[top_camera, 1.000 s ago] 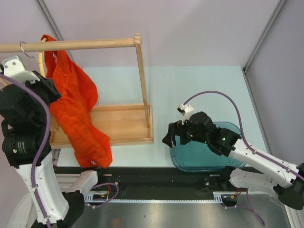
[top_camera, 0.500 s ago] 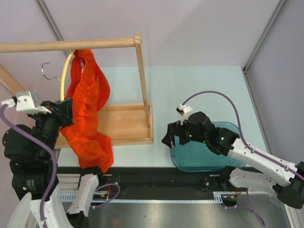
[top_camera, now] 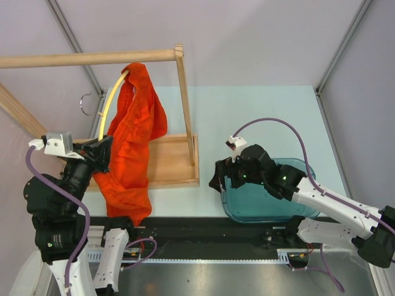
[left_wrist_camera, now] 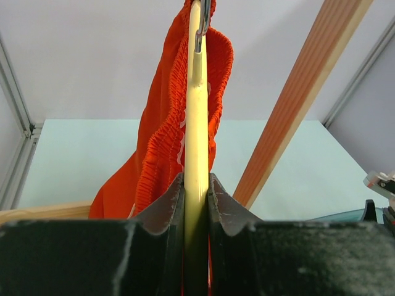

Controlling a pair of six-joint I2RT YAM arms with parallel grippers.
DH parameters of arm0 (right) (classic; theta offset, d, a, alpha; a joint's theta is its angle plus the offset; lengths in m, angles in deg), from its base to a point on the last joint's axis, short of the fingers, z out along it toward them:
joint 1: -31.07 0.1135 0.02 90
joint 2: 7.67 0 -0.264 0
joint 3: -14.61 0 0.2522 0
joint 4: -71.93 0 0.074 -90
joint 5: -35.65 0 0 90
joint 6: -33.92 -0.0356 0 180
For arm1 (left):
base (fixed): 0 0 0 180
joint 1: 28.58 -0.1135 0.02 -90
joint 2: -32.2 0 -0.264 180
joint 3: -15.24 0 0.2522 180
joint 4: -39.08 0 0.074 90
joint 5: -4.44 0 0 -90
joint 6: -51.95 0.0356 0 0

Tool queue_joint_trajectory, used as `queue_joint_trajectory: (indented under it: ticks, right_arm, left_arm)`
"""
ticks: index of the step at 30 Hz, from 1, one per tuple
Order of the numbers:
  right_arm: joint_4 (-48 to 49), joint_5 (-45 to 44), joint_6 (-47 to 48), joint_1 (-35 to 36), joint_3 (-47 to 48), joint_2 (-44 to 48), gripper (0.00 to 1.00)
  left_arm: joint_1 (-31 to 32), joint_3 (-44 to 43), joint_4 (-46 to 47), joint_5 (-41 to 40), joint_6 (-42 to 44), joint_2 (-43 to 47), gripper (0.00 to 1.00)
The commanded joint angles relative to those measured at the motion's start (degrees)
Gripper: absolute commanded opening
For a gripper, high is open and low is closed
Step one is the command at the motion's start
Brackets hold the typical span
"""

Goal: Remove the shorts from the hanger

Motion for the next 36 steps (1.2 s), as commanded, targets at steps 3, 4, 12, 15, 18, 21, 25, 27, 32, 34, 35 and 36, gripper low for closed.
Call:
queue_joint_trajectory:
  ticks: [3, 4, 12, 15, 18, 21, 25, 27, 32, 34, 35, 36]
  right_arm:
    - [0.73, -0.47, 1.17, 0.25, 3.11, 1.06, 1.00]
    - [0.91, -0.47, 1.34, 0.25, 3.28, 1.32, 1.00]
    - [2.32, 0.32, 1.35, 0.25, 6.00, 0.18, 1.00]
    - [2.93, -0.99, -0.32, -0.72, 8.29, 0.36, 1.00]
    - [4.33, 0.05, -2.16, -3.00, 9.70, 0.71, 1.00]
    - [4.95, 1.71, -4.01, -7.73, 10.58, 0.80, 1.00]
    - [7.32, 8.39, -6.56, -18.45, 11.54, -0.34, 1.00]
    - [9.77, 11.55, -7.18, -23.91, 12.60, -1.22, 1.00]
    - [12.24, 15.69, -7.35, -29.89, 17.16, -6.93, 1.00]
    - [14.78, 18.42, -9.71, -32.18, 18.22, -8.69, 1.00]
    - [19.15, 19.47, -10.34, -32.71, 18.14, -10.26, 1.00]
    - [21.02, 21.05, -10.87, -33.49, 18.49, -11.15, 1.00]
  left_arm:
    - [-0.33, 0.52, 6.32, 0.49, 1.72, 4.64, 0.00]
    - [-0.16, 0.70, 5.53, 0.14, 1.98, 5.08, 0.01]
    - [0.46, 7.02, 10.61, 2.68, -3.10, 5.00, 0.00]
    - [0.46, 9.92, 13.25, 5.05, -8.72, 2.02, 0.00]
    - [0.46, 14.05, 17.20, 6.99, -14.44, -0.09, 0.00]
    - [0.37, 18.53, 23.35, 8.92, -19.45, -1.32, 0.00]
    - [0.46, 21.09, 32.03, 11.47, -24.11, -7.28, 0.00]
    - [0.28, 20.92, 35.22, 13.66, -26.31, -12.73, 0.00]
    - [0.46, 11.62, 38.49, 15.43, -26.41, -24.77, 0.00]
    - [0.55, 5.58, 39.09, 17.08, -26.40, -31.80, 0.01]
    - [0.72, 3.62, 38.92, 17.62, -26.67, -34.17, 0.00]
    - [0.81, 1.78, 38.75, 18.50, -26.93, -38.98, 0.00]
